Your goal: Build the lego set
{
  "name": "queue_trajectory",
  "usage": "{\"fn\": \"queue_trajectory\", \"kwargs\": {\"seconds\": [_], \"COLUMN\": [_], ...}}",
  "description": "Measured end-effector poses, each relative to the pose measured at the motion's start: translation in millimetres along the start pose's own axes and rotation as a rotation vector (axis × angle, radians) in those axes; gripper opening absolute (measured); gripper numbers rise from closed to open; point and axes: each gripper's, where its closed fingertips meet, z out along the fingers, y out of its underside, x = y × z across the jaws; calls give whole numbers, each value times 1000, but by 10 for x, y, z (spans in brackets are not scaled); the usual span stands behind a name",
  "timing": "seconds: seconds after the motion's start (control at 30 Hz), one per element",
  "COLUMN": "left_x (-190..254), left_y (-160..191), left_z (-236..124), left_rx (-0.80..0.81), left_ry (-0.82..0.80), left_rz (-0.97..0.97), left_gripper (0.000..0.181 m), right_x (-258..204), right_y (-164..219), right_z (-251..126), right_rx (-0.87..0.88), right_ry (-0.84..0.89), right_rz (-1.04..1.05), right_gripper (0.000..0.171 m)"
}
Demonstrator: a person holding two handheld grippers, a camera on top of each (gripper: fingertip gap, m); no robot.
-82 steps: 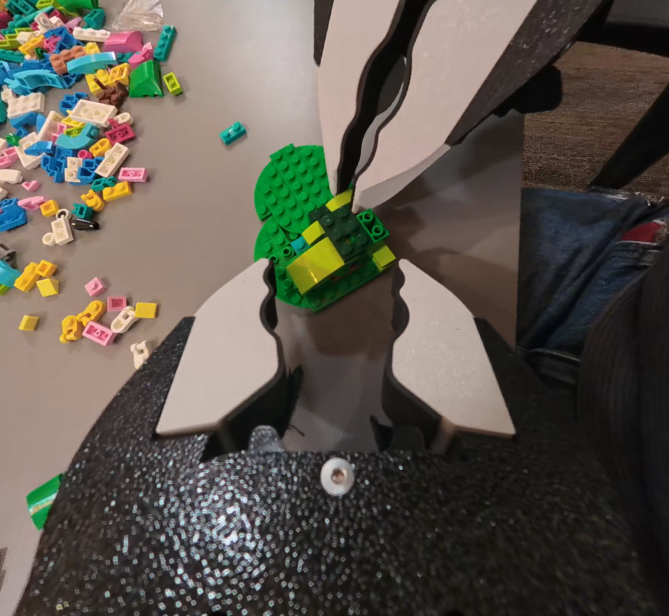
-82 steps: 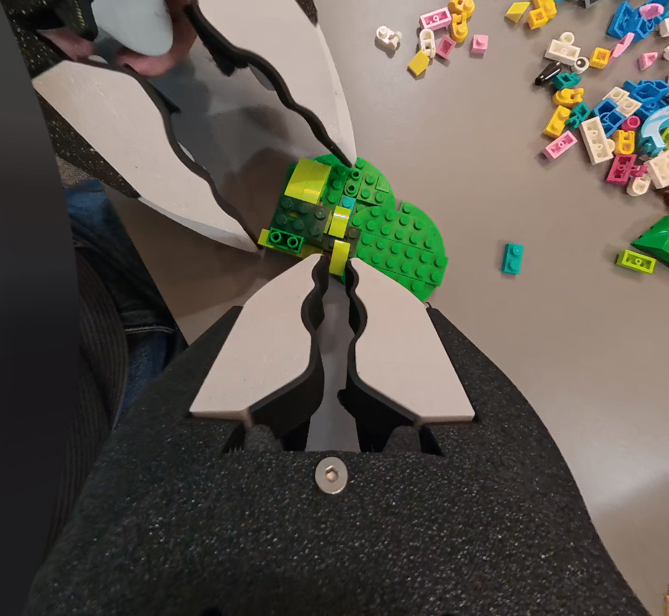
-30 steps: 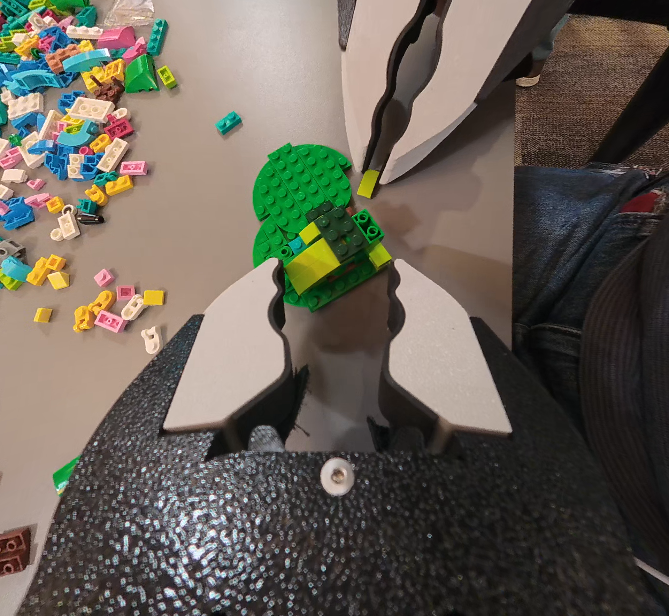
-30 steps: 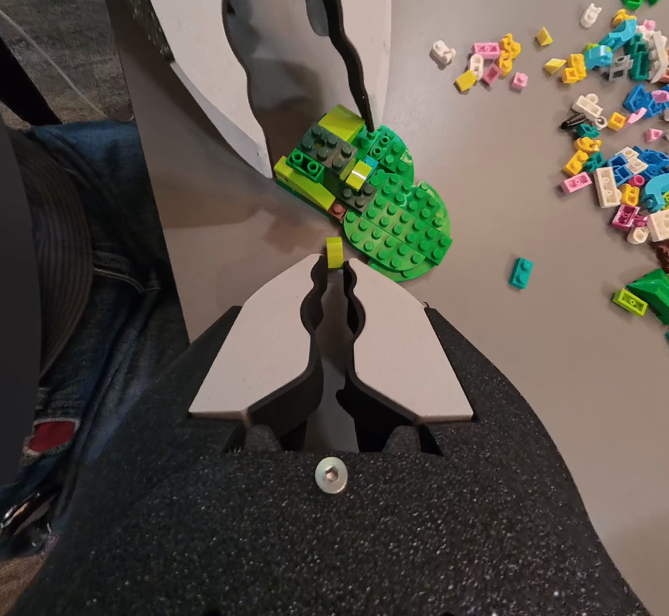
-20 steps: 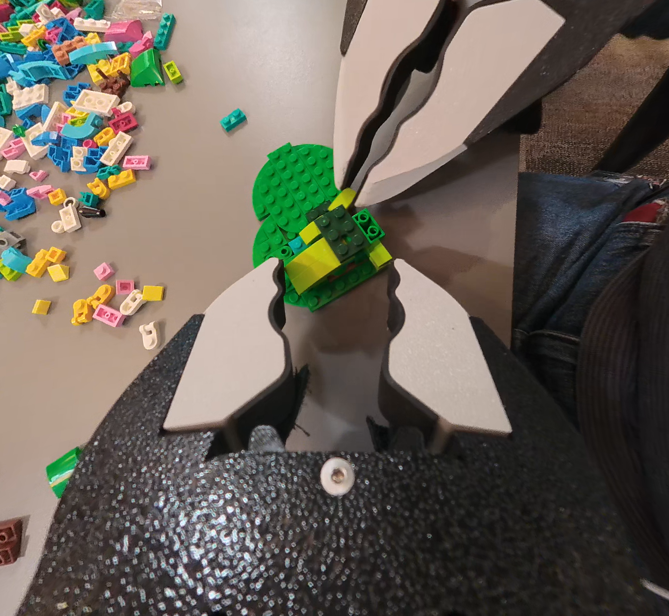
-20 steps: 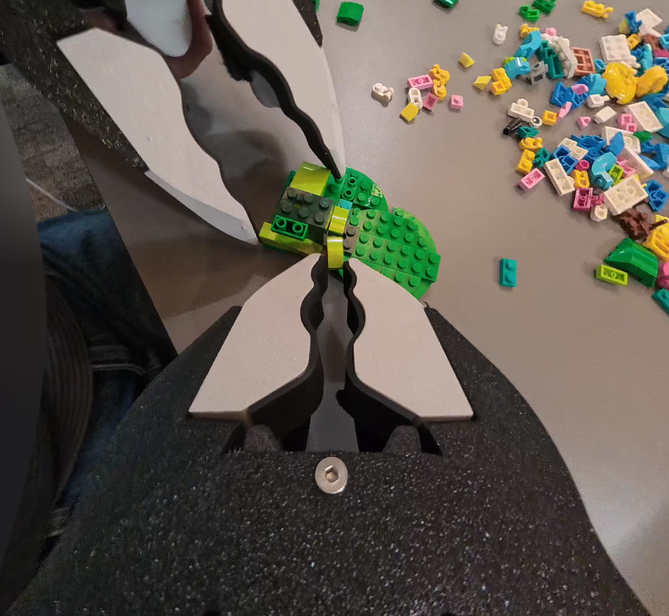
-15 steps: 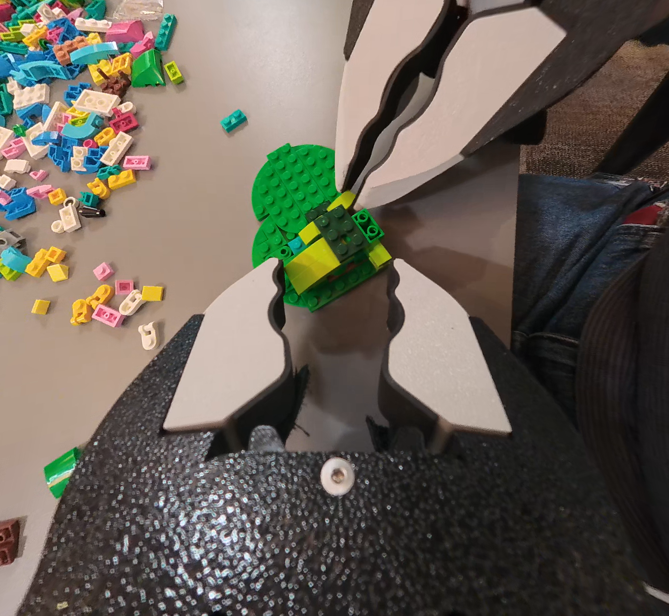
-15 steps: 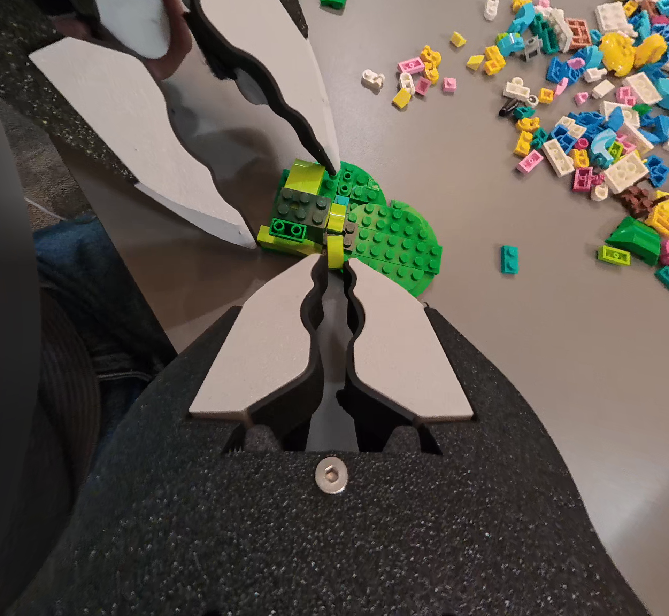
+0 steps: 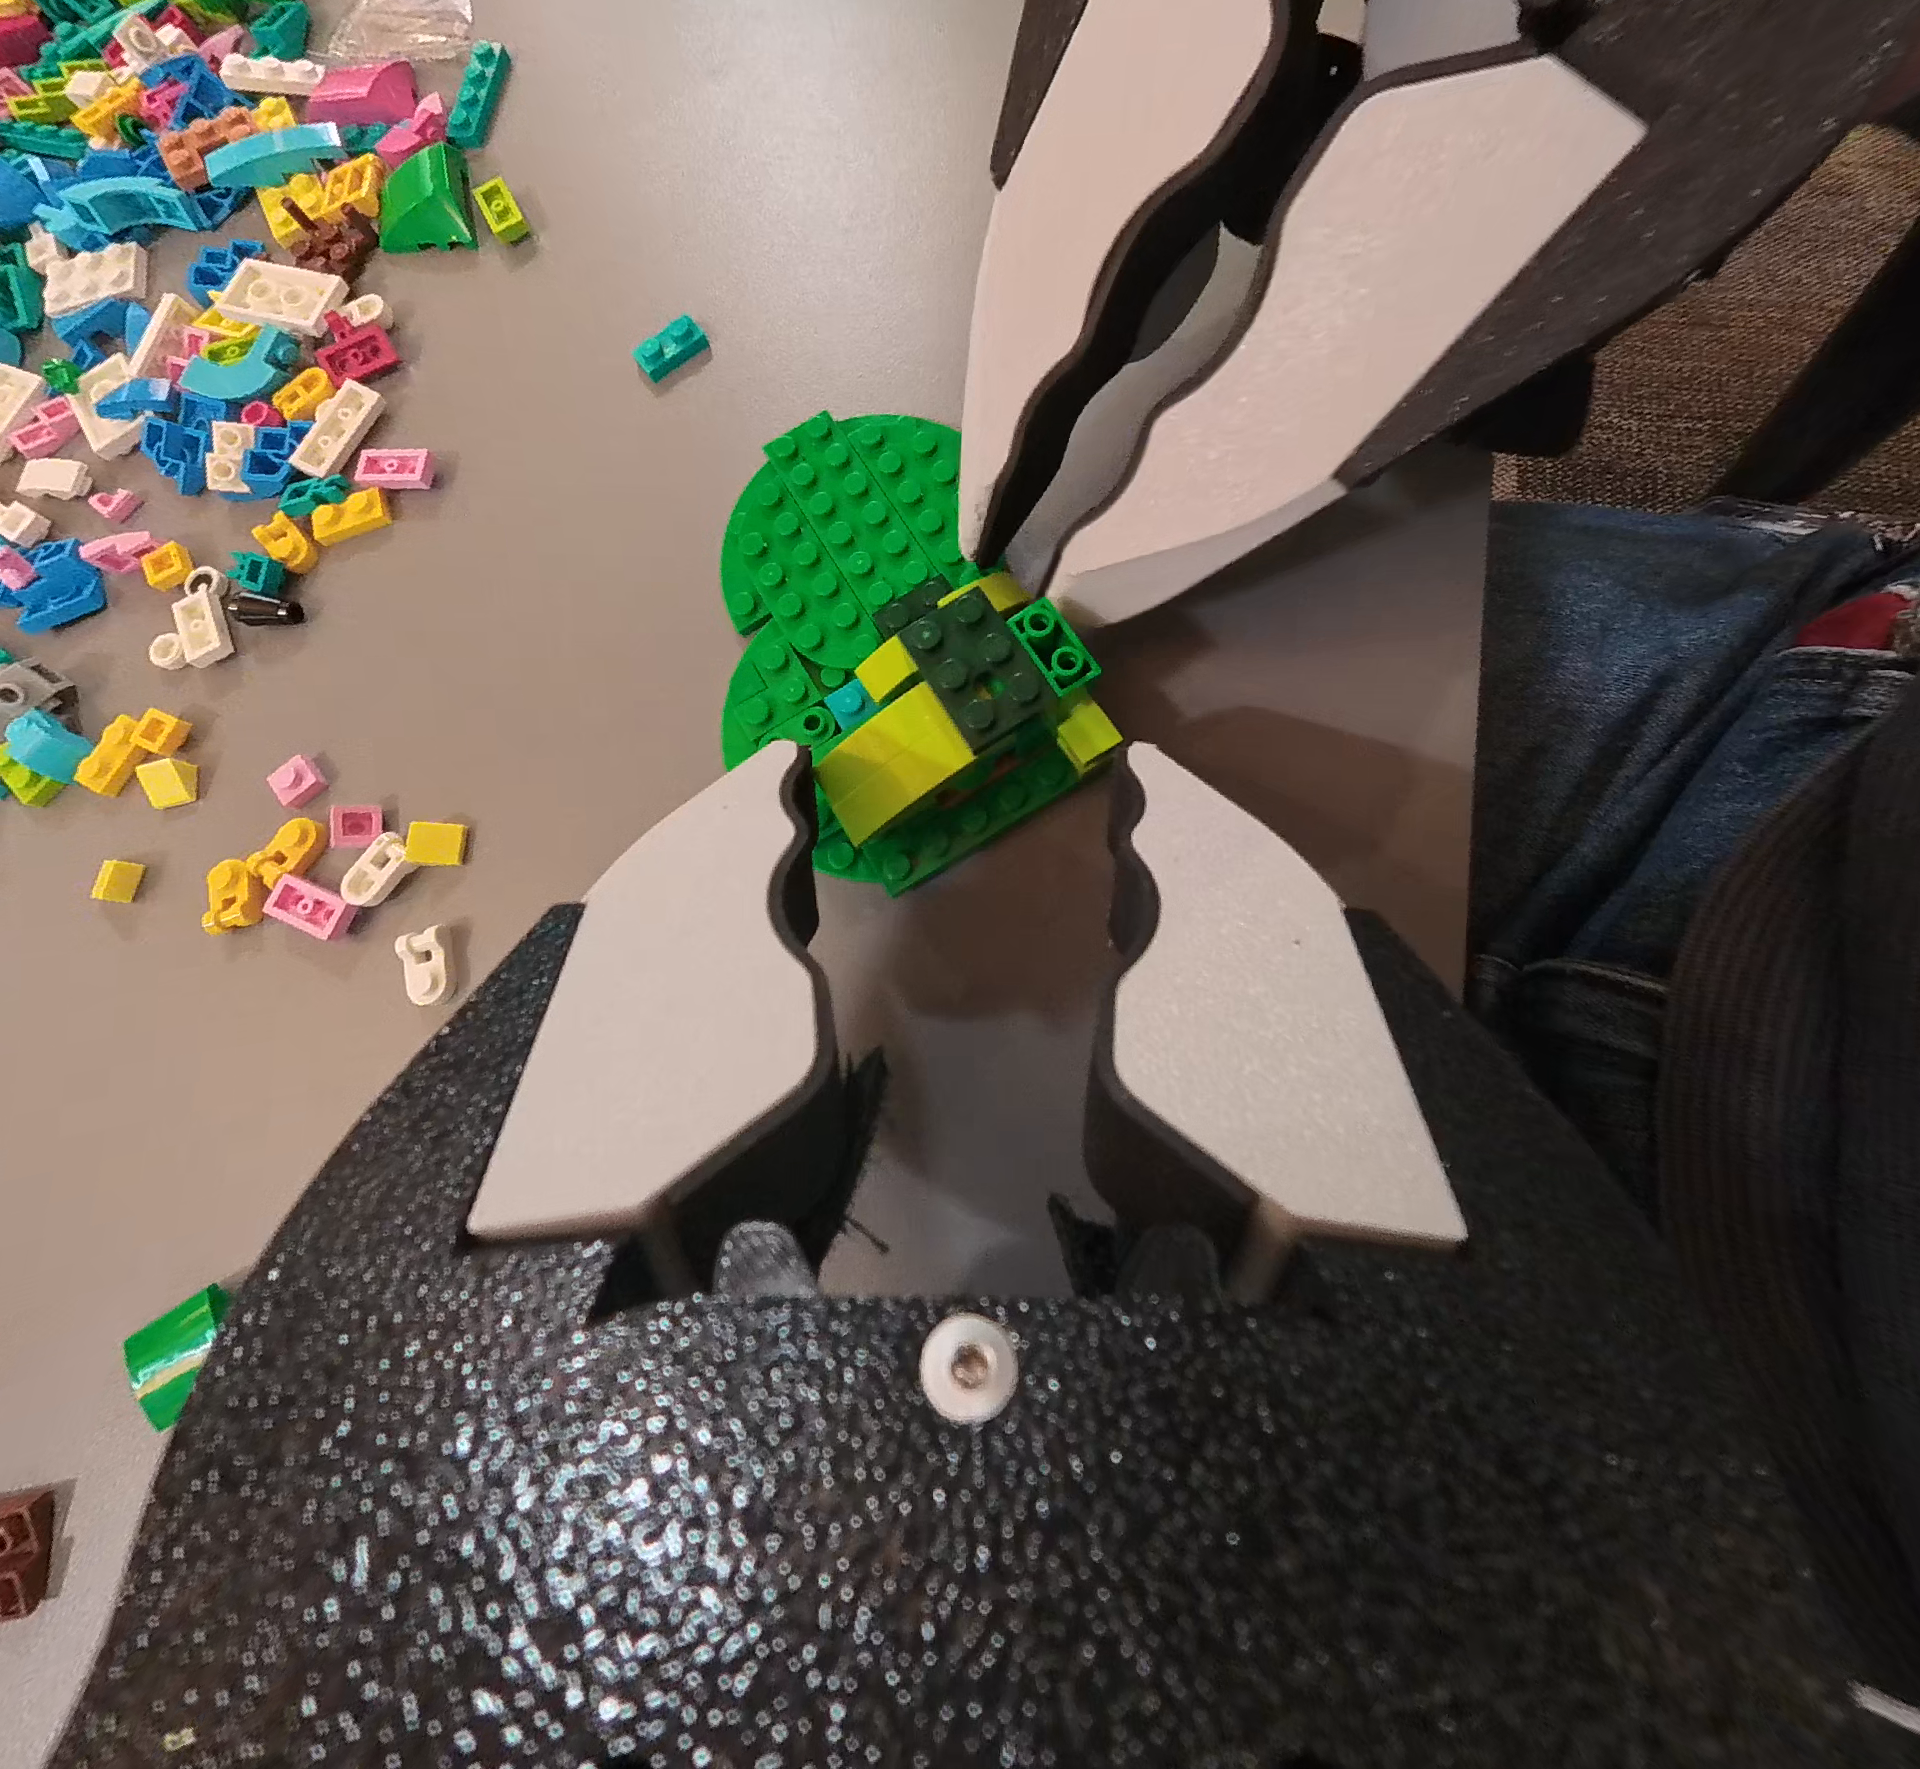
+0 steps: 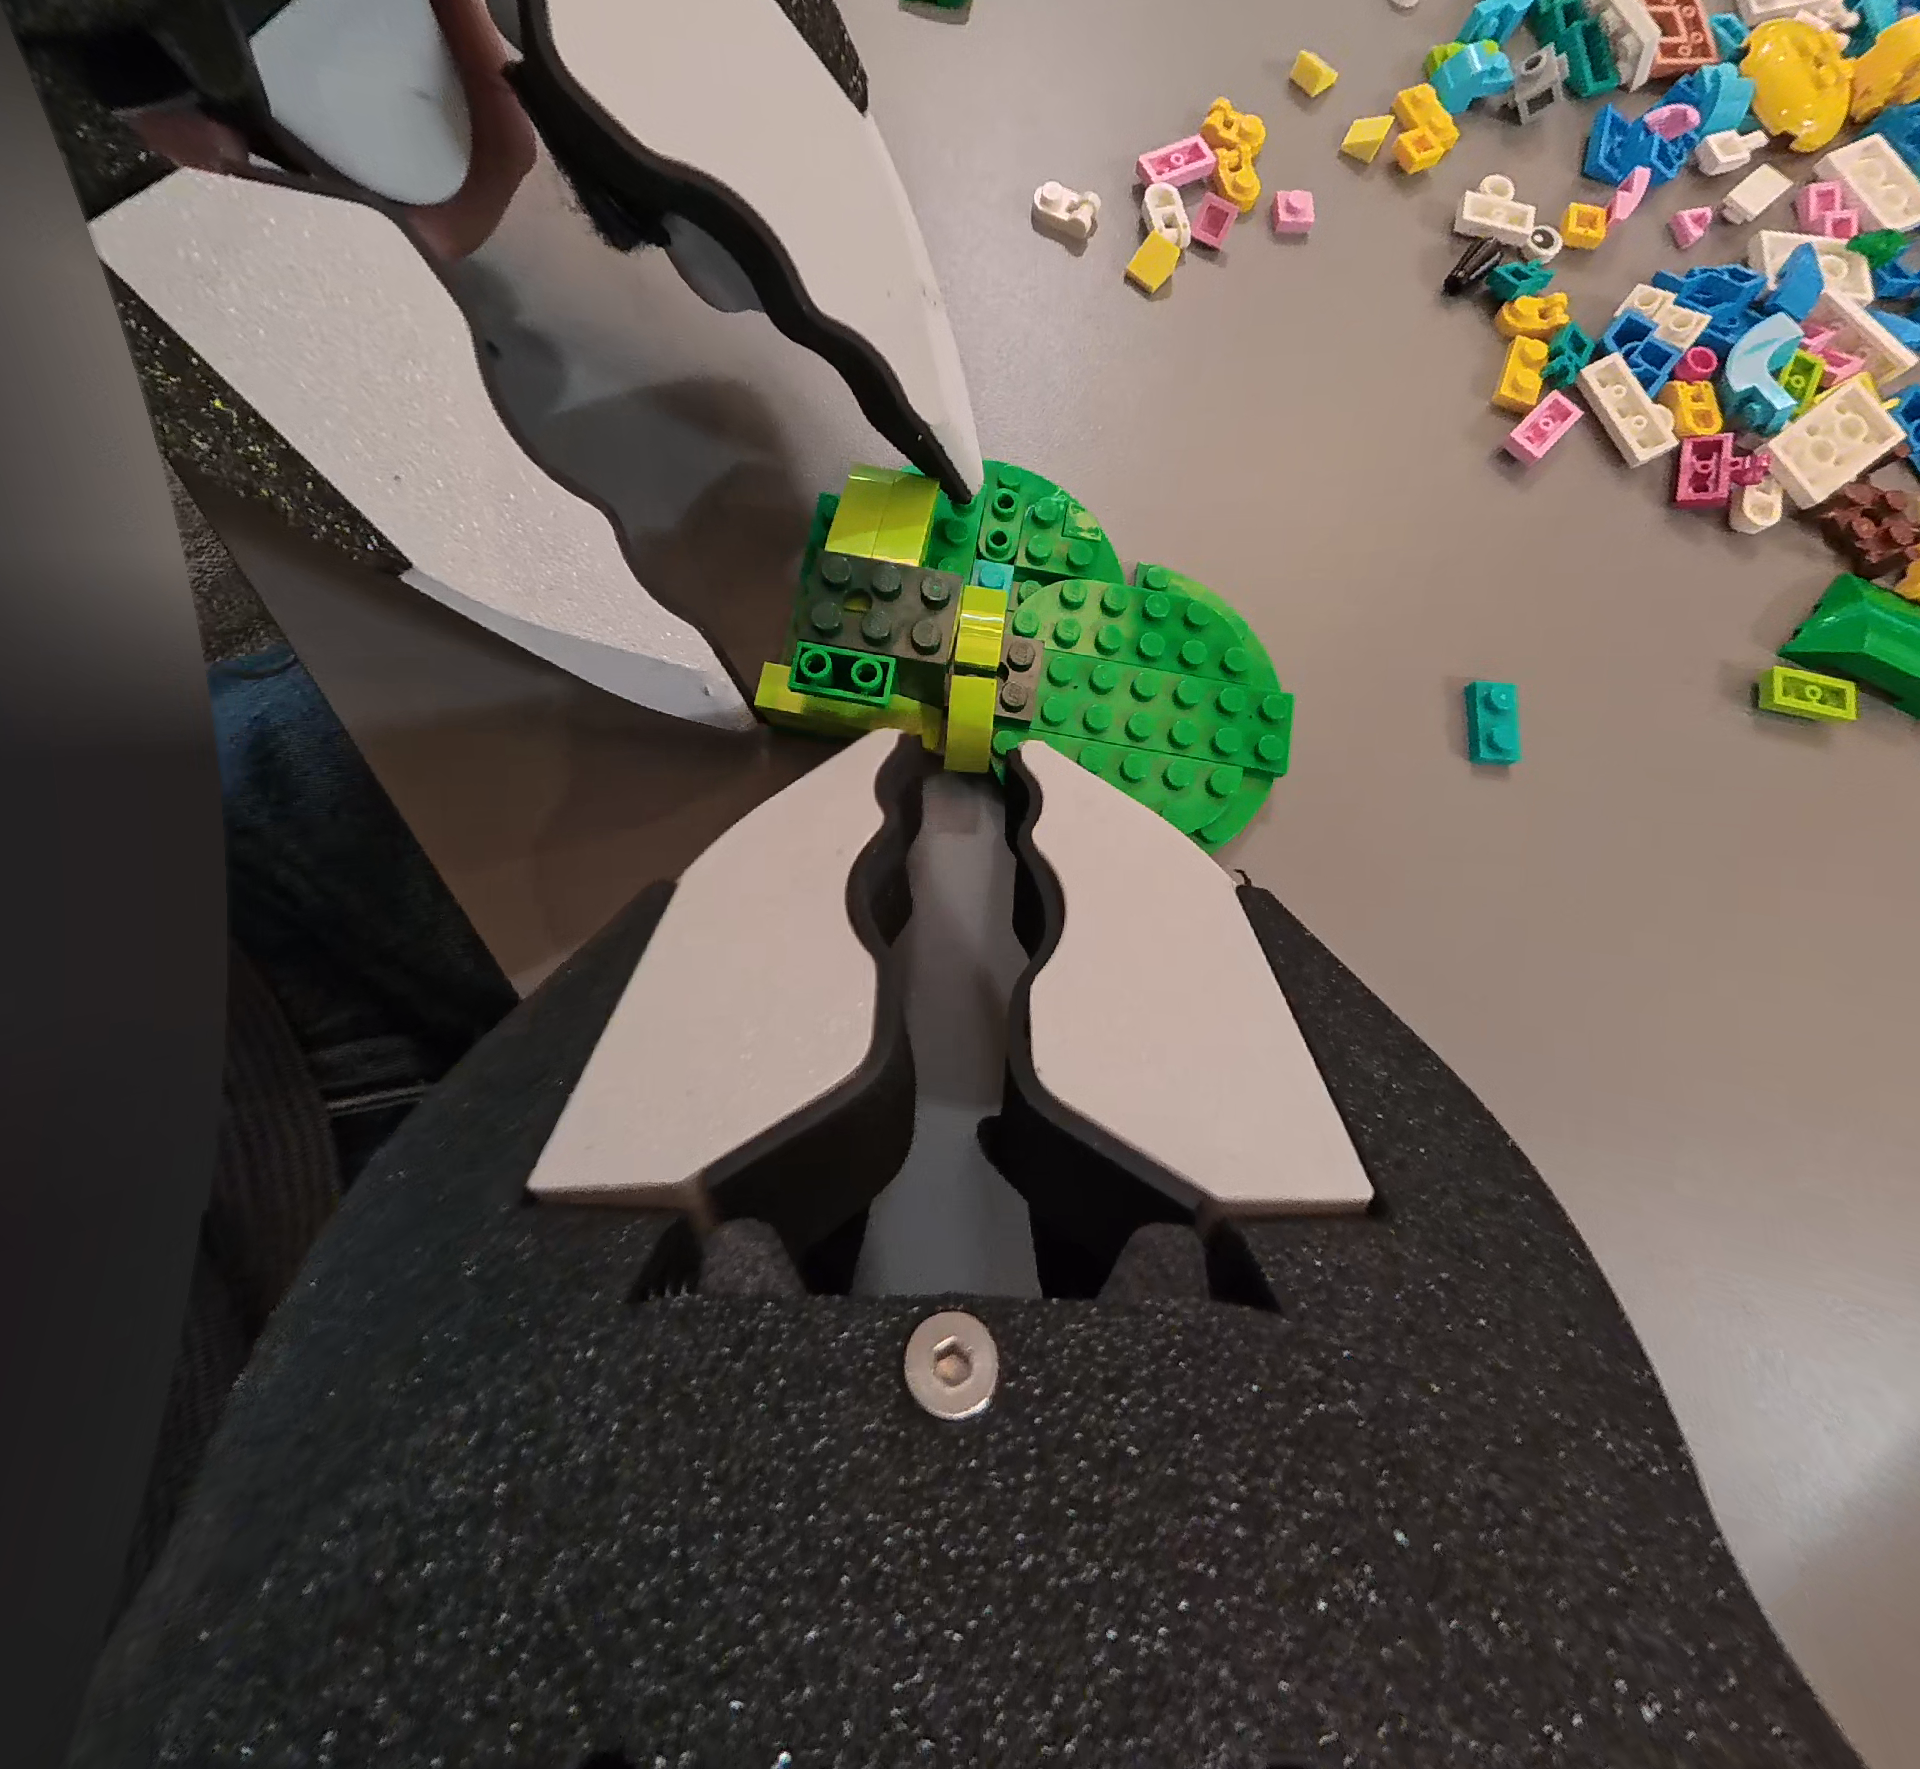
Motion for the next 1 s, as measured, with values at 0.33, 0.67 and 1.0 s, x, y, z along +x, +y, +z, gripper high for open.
{"fn": "queue_trajectory", "kwargs": {"seconds": [0.33,0.67,1.0], "left_x": [-7,-61,44], "left_y": [2,10,141], "left_z": [-2,-71,-304], "left_rx": [0,1,41], "left_ry": [-2,-19,-62], "left_rz": [4,5,-143], "left_gripper": [53,56,64], "right_x": [-27,161,304], "right_y": [39,21,44], "right_z": [-44,-305,-132], "right_rx": [2,109,89], "right_ry": [-29,-161,-354], "right_rz": [-25,-93,-113], "right_gripper": [19,41,67]}}
